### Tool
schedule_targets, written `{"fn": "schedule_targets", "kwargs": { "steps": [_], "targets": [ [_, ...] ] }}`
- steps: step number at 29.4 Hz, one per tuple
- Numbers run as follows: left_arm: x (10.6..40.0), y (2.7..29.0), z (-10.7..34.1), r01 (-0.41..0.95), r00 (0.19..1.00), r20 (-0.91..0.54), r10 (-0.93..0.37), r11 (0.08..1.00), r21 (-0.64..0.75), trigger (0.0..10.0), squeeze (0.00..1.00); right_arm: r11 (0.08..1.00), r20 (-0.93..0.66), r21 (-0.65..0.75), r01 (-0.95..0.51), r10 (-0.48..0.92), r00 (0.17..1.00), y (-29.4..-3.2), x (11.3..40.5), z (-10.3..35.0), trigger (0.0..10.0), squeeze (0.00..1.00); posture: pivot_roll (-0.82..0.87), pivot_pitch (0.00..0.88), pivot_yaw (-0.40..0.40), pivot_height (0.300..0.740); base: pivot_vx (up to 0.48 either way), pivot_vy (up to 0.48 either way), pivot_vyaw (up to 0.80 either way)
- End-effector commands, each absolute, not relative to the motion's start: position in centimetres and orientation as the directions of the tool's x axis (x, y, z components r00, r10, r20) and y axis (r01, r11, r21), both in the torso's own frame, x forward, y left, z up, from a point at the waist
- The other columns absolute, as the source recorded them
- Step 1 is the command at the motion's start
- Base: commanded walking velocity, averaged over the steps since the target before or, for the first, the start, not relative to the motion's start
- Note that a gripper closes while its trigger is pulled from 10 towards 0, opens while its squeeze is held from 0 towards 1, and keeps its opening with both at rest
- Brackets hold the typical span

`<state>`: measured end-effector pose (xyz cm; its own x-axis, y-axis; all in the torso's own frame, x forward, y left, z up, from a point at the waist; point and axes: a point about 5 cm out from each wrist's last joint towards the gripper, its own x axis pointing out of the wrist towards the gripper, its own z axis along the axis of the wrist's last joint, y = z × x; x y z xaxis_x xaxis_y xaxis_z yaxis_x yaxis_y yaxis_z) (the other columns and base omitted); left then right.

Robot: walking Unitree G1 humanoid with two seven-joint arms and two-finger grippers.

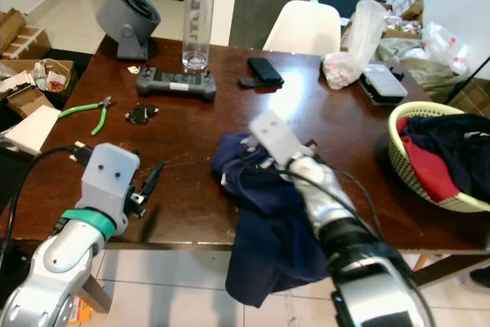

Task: Hang hanger

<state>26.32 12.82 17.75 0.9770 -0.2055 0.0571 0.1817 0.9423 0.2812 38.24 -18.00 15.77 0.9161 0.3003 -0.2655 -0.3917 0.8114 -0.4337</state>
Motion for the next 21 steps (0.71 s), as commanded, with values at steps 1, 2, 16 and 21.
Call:
{"fn": "schedule_targets", "kwargs": {
  "steps": [1, 2, 16, 21],
  "targets": [
    [26.2, 12.4, 17.9, 0.199, 0.973, 0.057, -0.223, 0.940, 0.276, 10.0, 0.00, 0.816, -0.289, -0.344, -0.463, 0.377, 0.880, -18.4, 37.7, 15.4, 10.0, 1.00, 0.08, 0.077, -0.040, 0.740, 0.000, 0.000, 0.00],
    [26.2, 12.4, 18.0, 0.202, 0.972, 0.058, -0.226, 0.940, 0.275, 10.0, 0.00, 0.809, -0.281, -0.264, -0.524, 0.456, 0.845, -18.7, 37.1, 15.5, 10.0, 1.00, 0.08, 0.082, -0.038, 0.740, 0.000, 0.000, 0.00],
    [25.8, 12.3, 18.0, 0.208, 0.972, 0.048, -0.230, 0.938, 0.275, 10.0, 0.00, 0.819, -0.030, 0.000, -0.574, 0.573, 0.819, -23.1, 36.1, 19.5, 10.0, 0.00, 0.08, 0.094, -0.039, 0.740, 0.000, 0.000, 0.00],
    [25.7, 12.7, 17.9, 0.202, 0.974, 0.043, -0.223, 0.937, 0.283, 10.0, 0.00, 0.631, -0.284, -0.152, -0.761, 0.709, 0.645, -26.8, 31.8, 18.3, 10.0, 0.00, 0.07, 0.106, -0.038, 0.740, 0.000, 0.000, 0.00]
  ]
}}
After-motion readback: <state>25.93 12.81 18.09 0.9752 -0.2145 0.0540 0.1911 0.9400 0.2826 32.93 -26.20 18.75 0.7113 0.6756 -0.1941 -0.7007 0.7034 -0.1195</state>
